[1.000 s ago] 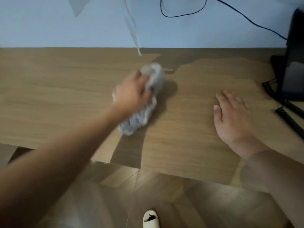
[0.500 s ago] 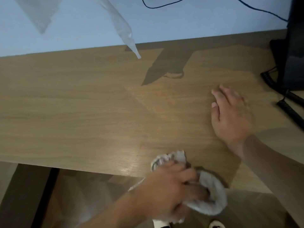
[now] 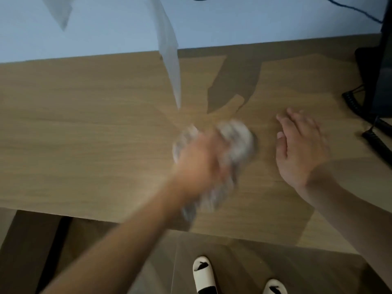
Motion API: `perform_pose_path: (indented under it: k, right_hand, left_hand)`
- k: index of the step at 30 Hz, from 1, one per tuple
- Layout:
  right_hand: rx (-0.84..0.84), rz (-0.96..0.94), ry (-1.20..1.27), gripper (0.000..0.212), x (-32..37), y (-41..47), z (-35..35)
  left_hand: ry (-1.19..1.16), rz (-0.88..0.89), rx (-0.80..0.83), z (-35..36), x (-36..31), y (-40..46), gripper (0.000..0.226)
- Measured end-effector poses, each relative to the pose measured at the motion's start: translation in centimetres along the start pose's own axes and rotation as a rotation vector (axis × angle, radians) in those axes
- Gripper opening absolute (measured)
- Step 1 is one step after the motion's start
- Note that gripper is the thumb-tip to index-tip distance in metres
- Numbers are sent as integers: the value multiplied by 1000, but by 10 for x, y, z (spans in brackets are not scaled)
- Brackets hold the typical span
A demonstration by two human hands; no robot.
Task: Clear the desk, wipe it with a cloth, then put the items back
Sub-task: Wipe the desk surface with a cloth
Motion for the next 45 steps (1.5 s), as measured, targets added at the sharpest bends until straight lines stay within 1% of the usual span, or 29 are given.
perform_pose_path:
  k: [1,2,3,4,5,6,7,8,9,10,11,12,14,15,17,18,20,23,25,26,27,30,32,33,35,38,41,43,45]
  right_hand:
    - [-15,4,9,48,-1,0,-1]
    - [-27,2,17,48,0,1,-2]
    - [-36,-5,23,48,1,0,-2]
    - [-47,-4,23,47,1,0,-4]
    - [-62,-4,14,47,1,0,-5]
    - [-73,-10,0,47,2,0,-5]
    - [-76,-17,-8,46,3,-1,-5]
    - [-76,-17,-7,46,3,-1,-4]
    - [-86,-13,-2,46,2,-1,-3]
    - [-104,-12,0,45,2,-1,-4]
    - [-123,-16,0,44,2,-1,-4]
    - [-135,-22,2,44,2,0,-4]
    - [-147,-30,6,42,2,0,-3]
    - [-155,-34,8,41,1,0,-2]
    - [-168,-39,12,40,0,0,-2]
    - [-175,-42,14,40,0,0,-3]
    - [-189,-40,28,40,0,0,-3]
    - [-216,-9,51,41,2,1,-5]
    - [-195,26,58,45,1,1,-6]
    - [-159,30,48,47,1,1,-6]
    - [-116,28,36,49,1,1,-5]
    - [-9,13,13,51,1,1,-5]
    - [30,10,-6,49,1,0,-5]
    - [36,14,-6,49,1,0,-5]
    - [59,13,-4,48,3,1,-5]
    - [92,30,88,48,4,0,-7]
    - [60,71,200,47,-9,-5,-24]
    - [46,45,164,47,-27,-8,-36]
    - [61,1,78,46,-46,-17,-38]
  left_hand:
    - [5,20,178,21,-27,-40,32]
    - [-19,66,277,24,-43,-72,27]
    - [-137,106,236,10,-48,-85,23]
    - [-268,108,98,-13,-33,-82,25]
    - [-299,100,-74,-38,-7,-73,27]
    - [-244,37,-241,-61,26,-61,26]
    - [-109,-98,-396,-82,66,-50,25]
    - [27,-296,-508,-94,105,-35,29]
    - [155,-515,-565,-101,136,-26,34]
    - [275,-706,-567,-104,160,-10,42]
    - [357,-796,-557,-100,172,8,50]
    - [412,-825,-536,-96,176,32,58]
    - [439,-788,-513,-83,163,86,68]
    - [422,-784,-514,-73,151,107,70]
    - [388,-768,-482,-51,119,141,66]
    - [378,-707,-448,-39,98,157,61]
    - [347,-465,-330,-9,47,184,54]
    - [258,4,-128,25,-22,188,52]
    - [166,211,-86,26,-41,155,50]
    - [121,264,-93,23,-43,127,50]
    - [85,258,-117,16,-40,94,52]
    - [85,46,-244,-16,-13,-12,56]
    - [120,-73,-301,-26,0,-45,58]
    - [141,-114,-297,-25,6,-42,58]
    - [189,-134,-270,-19,11,-19,59]
    - [210,-77,-258,-11,15,26,61]
    - [273,-48,-274,-12,24,82,62]
    - [305,-40,-294,-12,26,124,61]
    - [299,-38,-287,-7,26,159,60]
Point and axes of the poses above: each hand's wrist, its own y-axis towards the middle knuckle, its own z-axis out of the palm, x = y × z, the point moved 8 cm from there along y, towards the middle knuckle, and after that the axes turned 12 degrees about -x, right-handed, at the moved point
